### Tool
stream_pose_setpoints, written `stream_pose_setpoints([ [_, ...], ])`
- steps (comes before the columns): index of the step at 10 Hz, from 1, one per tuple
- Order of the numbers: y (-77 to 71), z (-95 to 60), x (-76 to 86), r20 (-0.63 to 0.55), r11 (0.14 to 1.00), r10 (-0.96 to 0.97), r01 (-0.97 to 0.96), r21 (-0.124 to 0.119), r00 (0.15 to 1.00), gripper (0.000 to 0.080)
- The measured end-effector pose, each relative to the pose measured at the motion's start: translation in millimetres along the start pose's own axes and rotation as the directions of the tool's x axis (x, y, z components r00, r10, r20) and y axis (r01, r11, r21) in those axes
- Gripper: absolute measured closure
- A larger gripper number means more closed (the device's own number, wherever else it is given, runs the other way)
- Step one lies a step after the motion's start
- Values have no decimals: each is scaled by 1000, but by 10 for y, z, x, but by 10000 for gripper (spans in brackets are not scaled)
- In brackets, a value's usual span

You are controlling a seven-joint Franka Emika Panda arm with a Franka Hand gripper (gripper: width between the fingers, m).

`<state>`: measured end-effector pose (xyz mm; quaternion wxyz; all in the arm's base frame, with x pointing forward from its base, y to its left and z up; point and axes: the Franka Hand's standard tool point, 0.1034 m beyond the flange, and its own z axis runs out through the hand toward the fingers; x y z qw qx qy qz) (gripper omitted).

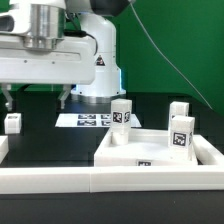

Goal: Assemble square table

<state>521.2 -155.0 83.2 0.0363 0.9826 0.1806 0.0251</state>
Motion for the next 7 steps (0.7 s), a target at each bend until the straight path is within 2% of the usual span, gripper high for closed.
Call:
stream_pose_setpoints([
  [2,20,71,-229,15,1000,24,-24,6,1000,150],
  [5,-33,107,-365,29,1000,28,-28,14,999,150],
  [7,-72,173,-616,55,998,50,-52,33,997,150],
])
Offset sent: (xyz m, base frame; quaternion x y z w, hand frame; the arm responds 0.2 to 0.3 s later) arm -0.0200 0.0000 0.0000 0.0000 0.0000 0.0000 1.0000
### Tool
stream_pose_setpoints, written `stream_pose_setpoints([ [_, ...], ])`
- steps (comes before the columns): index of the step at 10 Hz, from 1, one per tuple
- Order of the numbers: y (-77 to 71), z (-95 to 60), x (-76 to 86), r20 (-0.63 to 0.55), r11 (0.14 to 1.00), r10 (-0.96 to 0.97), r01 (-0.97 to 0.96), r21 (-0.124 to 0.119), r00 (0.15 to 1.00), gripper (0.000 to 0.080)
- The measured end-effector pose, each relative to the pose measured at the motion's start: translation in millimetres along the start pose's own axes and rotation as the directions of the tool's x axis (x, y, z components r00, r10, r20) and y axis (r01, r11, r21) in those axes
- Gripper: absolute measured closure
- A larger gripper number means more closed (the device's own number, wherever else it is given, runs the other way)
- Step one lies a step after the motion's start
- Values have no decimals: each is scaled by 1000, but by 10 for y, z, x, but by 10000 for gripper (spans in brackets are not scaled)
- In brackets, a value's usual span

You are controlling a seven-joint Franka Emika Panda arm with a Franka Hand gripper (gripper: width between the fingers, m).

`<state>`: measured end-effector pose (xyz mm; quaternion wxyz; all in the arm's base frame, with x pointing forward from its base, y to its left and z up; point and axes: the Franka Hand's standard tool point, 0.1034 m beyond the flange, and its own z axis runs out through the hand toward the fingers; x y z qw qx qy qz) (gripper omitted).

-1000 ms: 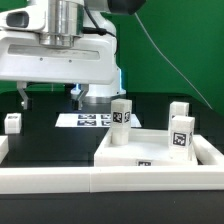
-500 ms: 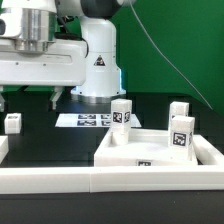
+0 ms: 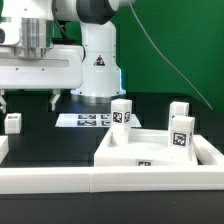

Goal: Assemble square table

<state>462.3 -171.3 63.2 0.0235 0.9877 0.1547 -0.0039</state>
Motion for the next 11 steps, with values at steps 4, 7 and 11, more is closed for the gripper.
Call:
stream_pose_setpoints([
  [4,-79,135,-367,42,999,-13,12,33,999,150],
  [7,-134,187,-517,62,999,-5,2,47,998,150],
  [11,29,215,-677,84,998,-3,-2,59,996,150],
])
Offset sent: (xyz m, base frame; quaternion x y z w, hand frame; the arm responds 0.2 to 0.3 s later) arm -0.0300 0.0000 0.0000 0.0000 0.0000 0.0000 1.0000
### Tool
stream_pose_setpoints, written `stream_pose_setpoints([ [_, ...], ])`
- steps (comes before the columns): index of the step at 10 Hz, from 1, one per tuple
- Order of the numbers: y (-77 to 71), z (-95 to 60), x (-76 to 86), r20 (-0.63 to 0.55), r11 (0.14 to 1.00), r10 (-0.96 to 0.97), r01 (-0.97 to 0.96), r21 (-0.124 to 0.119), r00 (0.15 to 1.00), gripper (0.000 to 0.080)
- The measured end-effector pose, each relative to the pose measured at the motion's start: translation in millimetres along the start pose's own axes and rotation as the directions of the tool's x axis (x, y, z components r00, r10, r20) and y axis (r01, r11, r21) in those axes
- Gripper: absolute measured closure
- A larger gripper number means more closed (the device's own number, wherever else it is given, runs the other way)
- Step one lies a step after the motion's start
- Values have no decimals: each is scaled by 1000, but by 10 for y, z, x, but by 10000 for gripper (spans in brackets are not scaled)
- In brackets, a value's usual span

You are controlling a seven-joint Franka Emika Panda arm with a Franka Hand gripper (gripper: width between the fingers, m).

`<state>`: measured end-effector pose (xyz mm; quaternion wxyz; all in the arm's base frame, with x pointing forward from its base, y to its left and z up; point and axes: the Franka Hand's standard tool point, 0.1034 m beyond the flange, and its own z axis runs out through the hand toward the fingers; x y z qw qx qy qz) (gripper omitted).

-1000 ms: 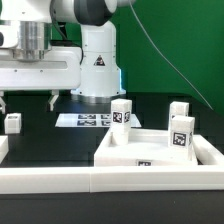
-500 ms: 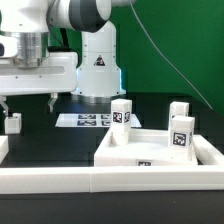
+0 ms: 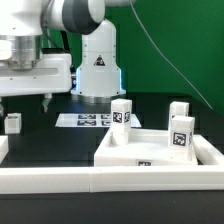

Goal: Assemble square table

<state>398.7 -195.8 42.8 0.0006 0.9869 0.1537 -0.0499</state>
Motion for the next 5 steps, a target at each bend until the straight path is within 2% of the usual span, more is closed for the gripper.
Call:
stream_pose_setpoints([
  [2,-16,12,8,1,1000,-2,2,-1,1000,150],
  [4,-125,50,43,98,999,15,-19,44,995,150],
  [5,-41,63,40,166,998,-8,-2,60,986,150],
])
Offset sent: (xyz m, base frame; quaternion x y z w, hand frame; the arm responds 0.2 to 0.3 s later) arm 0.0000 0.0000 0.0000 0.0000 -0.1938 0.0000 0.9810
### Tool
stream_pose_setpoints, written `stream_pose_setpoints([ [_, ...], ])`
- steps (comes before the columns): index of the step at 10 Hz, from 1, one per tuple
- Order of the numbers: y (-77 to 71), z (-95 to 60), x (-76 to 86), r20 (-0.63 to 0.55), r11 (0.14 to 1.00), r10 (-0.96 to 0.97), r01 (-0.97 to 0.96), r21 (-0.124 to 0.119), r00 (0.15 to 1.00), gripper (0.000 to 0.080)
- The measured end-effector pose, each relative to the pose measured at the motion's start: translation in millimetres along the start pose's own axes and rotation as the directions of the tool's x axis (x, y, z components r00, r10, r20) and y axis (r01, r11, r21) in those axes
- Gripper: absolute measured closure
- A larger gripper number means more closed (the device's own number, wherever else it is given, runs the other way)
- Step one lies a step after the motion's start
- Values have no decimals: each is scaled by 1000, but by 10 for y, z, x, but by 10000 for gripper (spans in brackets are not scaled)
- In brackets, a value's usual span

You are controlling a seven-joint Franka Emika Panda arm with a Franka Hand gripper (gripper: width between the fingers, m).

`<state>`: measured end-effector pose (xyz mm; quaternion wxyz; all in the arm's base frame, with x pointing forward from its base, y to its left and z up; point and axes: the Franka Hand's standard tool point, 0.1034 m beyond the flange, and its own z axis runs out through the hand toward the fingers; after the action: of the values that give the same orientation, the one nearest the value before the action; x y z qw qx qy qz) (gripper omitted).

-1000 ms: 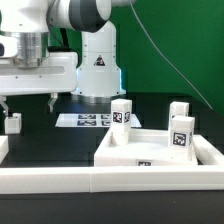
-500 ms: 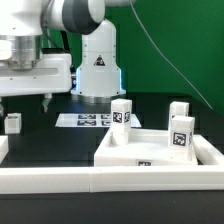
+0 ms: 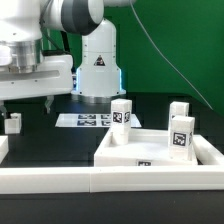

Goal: Assemble square table

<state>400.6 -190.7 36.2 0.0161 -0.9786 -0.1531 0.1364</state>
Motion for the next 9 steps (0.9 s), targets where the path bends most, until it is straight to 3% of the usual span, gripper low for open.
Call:
stream_pose_setpoints([
  [1,77,-58,42,61,1000,-1,1,7,998,150],
  [3,65,-137,118,160,1000,-11,8,17,987,150],
  [7,-34,-56,168,354,998,-30,11,55,935,150],
  [8,-30,-27,129,419,999,-6,-12,39,908,150],
  [9,35,31,70,475,998,62,-53,-32,878,150],
])
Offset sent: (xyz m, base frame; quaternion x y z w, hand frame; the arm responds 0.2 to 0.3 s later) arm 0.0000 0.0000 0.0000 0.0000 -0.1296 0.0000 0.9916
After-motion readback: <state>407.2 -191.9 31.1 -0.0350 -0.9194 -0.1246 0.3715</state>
